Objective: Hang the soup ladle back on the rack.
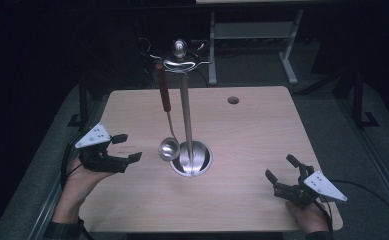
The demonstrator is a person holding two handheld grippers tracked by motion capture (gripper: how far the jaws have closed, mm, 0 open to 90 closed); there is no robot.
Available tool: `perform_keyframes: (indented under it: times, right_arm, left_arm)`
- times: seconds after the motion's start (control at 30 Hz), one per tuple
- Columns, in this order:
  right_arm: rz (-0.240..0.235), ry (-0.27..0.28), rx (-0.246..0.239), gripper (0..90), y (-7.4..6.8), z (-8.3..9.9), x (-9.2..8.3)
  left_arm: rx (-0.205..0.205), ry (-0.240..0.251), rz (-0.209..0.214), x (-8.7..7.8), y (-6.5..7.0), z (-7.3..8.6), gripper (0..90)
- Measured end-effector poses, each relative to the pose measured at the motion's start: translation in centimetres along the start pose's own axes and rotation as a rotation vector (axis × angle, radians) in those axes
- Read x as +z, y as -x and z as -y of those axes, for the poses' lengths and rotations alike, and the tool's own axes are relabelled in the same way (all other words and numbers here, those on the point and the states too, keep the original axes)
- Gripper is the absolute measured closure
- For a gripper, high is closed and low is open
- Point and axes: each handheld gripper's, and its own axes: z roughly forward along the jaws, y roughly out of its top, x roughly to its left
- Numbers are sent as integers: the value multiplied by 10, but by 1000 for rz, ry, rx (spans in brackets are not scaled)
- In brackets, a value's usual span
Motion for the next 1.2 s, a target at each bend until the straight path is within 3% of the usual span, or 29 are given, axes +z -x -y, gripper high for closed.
perform_keyframes:
  times: [0.17, 0.53, 0.97, 1.07, 1.2]
  right_arm:
    - [0, 0, 1, 79, 0, 0, 0]
    - [0, -1, 2, 80, 0, 0, 0]
    - [-1, -1, 1, 79, 0, 0, 0]
    - [-1, 0, 1, 79, 0, 0, 0]
    - [0, 0, 0, 79, 0, 0, 0]
  left_arm:
    - [-10, -32, -39, 1, 1, 18, 163]
    - [-31, -89, -79, 11, 6, 56, 156]
    - [-55, -155, -91, 23, 11, 98, 152]
    - [-37, -202, -129, 27, 11, 112, 138]
    - [-53, -226, -119, 31, 8, 120, 129]
